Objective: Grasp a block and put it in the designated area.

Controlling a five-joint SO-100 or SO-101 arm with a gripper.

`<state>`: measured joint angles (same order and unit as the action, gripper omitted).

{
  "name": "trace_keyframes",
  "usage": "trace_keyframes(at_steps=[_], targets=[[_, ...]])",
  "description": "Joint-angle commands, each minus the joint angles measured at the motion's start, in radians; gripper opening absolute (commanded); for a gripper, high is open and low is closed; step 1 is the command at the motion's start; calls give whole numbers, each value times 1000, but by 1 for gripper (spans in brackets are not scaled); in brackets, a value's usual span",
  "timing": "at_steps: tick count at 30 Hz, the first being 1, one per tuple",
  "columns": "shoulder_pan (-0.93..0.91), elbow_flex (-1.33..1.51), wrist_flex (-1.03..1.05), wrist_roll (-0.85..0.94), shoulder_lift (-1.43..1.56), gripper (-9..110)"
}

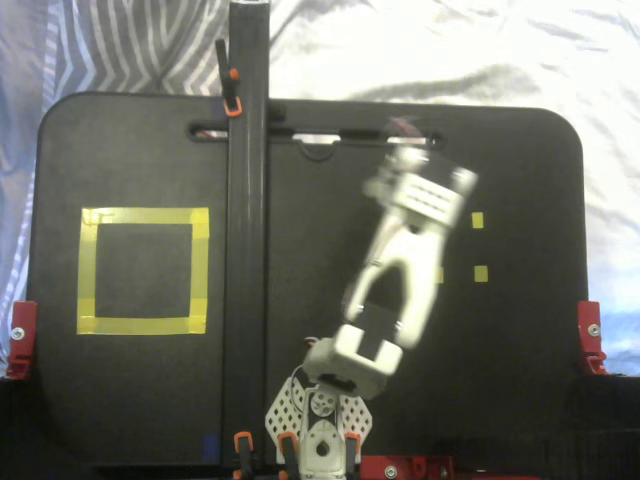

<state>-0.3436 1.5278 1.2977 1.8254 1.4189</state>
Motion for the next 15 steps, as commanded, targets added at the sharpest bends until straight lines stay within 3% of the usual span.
trace_keyframes(at_steps=[1,15], targets=[[87,15,-38,-81,64,17],[459,26,41,-431,133,17]])
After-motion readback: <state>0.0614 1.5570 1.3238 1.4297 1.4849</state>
